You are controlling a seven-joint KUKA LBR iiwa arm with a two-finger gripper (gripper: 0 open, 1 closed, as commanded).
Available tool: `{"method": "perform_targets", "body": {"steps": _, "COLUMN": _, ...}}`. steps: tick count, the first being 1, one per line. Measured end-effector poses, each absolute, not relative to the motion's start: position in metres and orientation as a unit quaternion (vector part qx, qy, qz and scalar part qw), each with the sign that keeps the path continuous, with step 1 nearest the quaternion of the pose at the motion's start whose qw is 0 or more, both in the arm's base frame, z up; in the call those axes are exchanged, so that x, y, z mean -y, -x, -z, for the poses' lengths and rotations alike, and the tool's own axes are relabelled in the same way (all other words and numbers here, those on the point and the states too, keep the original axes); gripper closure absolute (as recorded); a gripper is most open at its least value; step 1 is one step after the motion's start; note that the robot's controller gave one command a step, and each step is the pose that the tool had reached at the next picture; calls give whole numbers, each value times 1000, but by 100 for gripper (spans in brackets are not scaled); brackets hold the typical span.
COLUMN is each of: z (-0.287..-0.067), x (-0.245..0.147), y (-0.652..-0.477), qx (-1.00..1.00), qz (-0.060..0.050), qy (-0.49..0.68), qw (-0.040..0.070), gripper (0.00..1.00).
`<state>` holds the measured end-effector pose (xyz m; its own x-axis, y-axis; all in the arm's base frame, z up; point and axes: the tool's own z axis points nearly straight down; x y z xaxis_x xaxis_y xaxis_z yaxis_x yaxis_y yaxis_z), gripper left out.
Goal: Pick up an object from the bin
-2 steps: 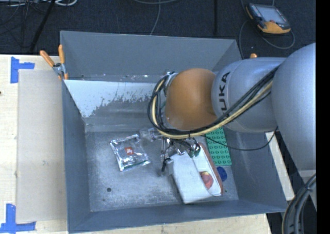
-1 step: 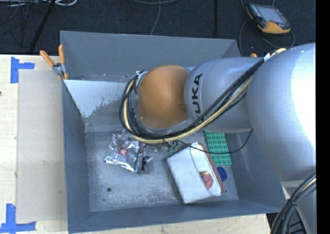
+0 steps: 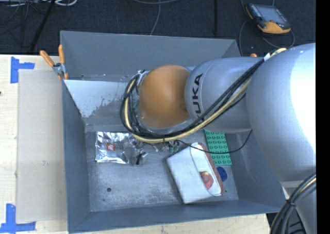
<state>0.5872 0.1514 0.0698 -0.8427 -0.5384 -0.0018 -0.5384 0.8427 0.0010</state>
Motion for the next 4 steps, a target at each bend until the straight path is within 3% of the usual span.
{"method": "perform_targets", "body": {"steps": 1, "z": -195, "x": -163, "y": -550, "qx": -960, "qz": 0, "qy": 279, "qw": 4, "gripper": 100}}
{"method": "perform_targets", "body": {"steps": 2, "z": -190, "x": -162, "y": -549, "qx": -961, "qz": 0, "qy": 277, "qw": 0, "gripper": 0}}
{"method": "perform_targets", "body": {"steps": 3, "z": -91, "x": -202, "y": -580, "qx": -983, "qz": 0, "qy": 184, "qw": -2, "gripper": 0}}
{"method": "perform_targets", "body": {"steps": 4, "z": -68, "x": -194, "y": -601, "qx": -987, "qz": 0, "qy": 161, "qw": 1, "gripper": 0}}
